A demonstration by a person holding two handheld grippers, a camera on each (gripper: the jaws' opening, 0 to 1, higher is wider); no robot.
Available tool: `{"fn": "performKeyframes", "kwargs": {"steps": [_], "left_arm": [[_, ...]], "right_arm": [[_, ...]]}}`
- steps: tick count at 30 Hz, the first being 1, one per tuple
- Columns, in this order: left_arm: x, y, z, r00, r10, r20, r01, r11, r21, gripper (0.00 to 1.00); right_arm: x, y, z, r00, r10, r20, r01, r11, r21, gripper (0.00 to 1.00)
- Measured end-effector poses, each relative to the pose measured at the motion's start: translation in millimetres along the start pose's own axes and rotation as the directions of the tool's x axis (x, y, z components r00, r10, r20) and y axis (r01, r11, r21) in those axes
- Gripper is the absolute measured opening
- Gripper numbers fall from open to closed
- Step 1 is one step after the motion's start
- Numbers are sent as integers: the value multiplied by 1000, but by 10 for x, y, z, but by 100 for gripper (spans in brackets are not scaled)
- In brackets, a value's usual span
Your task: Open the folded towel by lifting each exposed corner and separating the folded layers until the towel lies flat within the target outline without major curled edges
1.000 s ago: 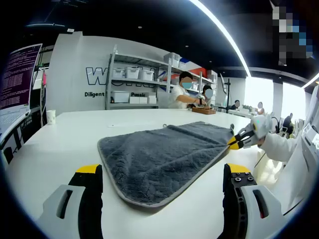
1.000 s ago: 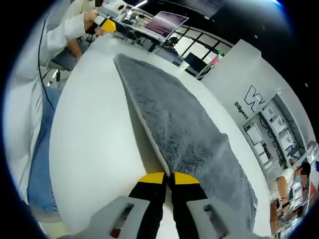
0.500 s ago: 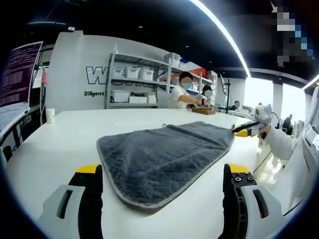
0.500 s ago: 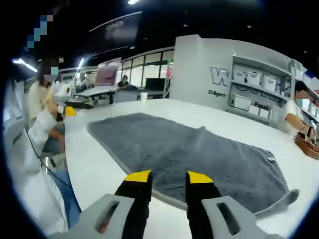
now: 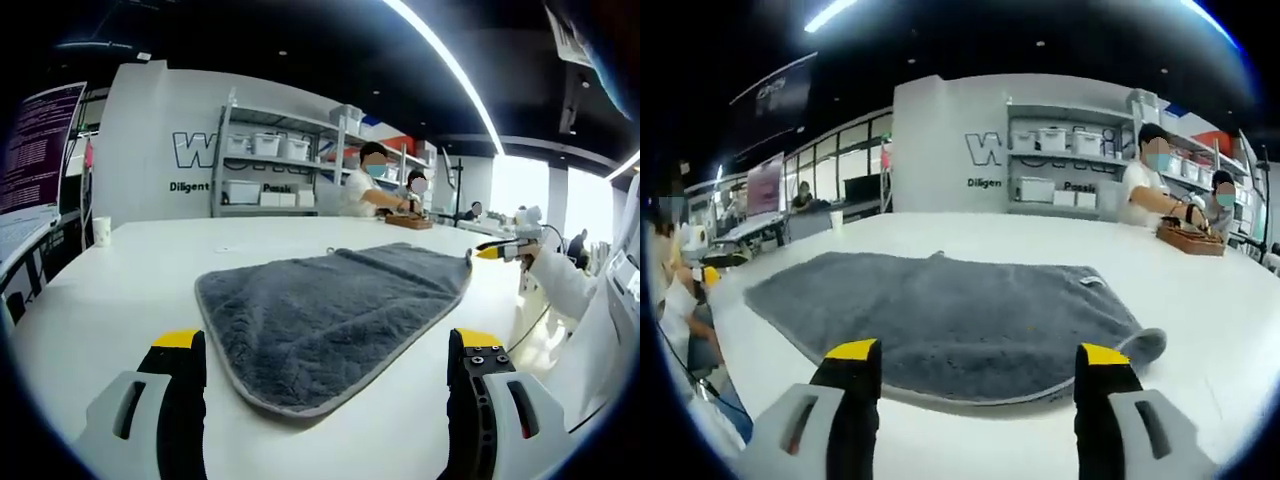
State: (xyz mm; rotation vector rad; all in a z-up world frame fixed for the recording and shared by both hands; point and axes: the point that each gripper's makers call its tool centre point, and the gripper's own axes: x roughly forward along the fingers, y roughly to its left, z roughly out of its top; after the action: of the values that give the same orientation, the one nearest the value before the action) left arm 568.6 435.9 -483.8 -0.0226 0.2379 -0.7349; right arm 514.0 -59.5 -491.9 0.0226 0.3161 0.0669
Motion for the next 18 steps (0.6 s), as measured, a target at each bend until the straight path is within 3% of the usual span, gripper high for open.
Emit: {"fn": "performKeyframes", "kwargs": {"steps": [5, 10, 12, 15, 16, 18], "left_arm": [[9, 5, 1, 1000, 1, -1, -1, 1000, 1, 100], [26, -10, -5, 1000, -2, -4, 2, 1000, 2, 100], [30, -14, -5, 1000, -2, -4, 2, 1000, 2, 100], [36, -16, -7, 1000, -3, -5, 3, 1000, 1, 100], [37, -17, -8, 1000, -3, -5, 3, 1000, 1, 100], [36, -20, -5, 1000, -4, -4, 4, 1000, 1, 100]], "right_arm": [[17, -149, -57, 999, -46, -10, 46, 999, 23, 99], [85, -285, -117, 997, -75, -35, 76, 996, 38, 99], [123, -390, -122, 992, -116, -39, 118, 992, 45, 99], [166, -662, -111, 970, -239, -48, 238, 971, -18, 95], [173, -678, -109, 968, -245, -48, 244, 969, -23, 91], [233, -856, -136, 950, -303, -77, 300, 953, -40, 89]]}}
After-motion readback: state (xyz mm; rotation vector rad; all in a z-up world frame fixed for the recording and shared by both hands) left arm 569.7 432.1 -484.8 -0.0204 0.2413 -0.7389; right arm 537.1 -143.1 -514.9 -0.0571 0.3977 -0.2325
